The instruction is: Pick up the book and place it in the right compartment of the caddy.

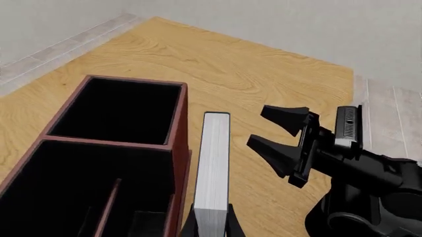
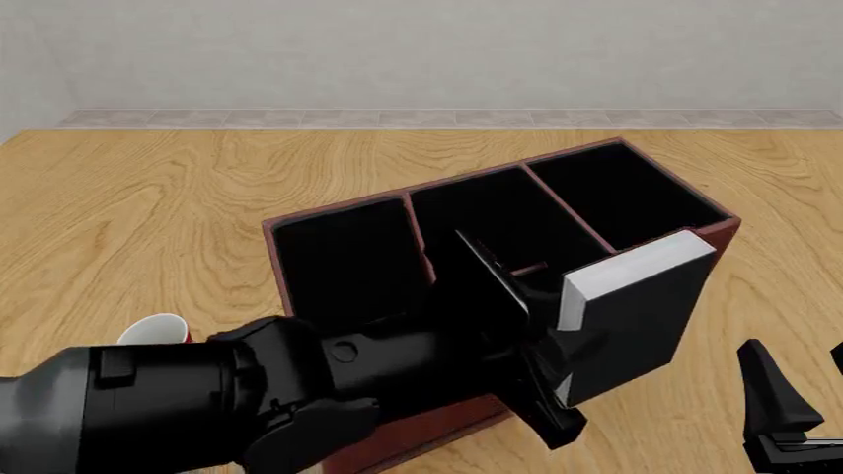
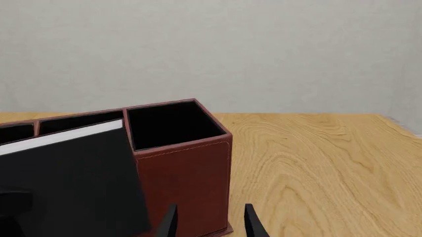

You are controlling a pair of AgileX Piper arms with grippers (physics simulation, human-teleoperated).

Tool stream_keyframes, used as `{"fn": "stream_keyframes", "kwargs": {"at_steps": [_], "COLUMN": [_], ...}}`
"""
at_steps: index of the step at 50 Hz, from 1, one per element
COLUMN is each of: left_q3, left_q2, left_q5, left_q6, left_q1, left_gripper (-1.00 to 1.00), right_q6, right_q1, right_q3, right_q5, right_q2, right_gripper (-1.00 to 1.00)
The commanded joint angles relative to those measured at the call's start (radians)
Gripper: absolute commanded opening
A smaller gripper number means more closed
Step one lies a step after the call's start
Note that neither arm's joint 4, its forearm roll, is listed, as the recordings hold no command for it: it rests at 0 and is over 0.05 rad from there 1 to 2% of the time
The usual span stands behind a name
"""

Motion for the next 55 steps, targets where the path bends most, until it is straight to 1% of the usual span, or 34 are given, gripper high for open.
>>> {"fn": "stream_keyframes", "kwargs": {"at_steps": [1,10,12,23,32,55], "left_q3": [-0.063,-0.118,-0.131,-0.182,-0.249,-0.342], "left_q2": [-0.024,-0.038,-0.046,-0.056,-0.056,-0.043], "left_q5": [0.065,0.128,0.14,0.186,0.25,0.309], "left_q6": [0.03,0.054,0.068,0.077,0.094,0.136], "left_q1": [0.0,0.012,0.022,0.032,0.038,0.062], "left_gripper": [-1.0,-1.0,-1.0,-1.0,-1.0,-1.0], "right_q6": [0.0,0.0,0.0,0.0,0.0,0.0], "right_q1": [0.0,0.0,0.0,0.0,0.0,0.0], "right_q3": [0.0,0.0,0.0,0.0,0.0,0.0], "right_q5": [0.0,0.0,0.0,0.0,0.0,0.0], "right_q2": [0.0,0.0,0.0,0.0,0.0,0.0], "right_gripper": [1.0,1.0,1.0,1.0,1.0,1.0]}}
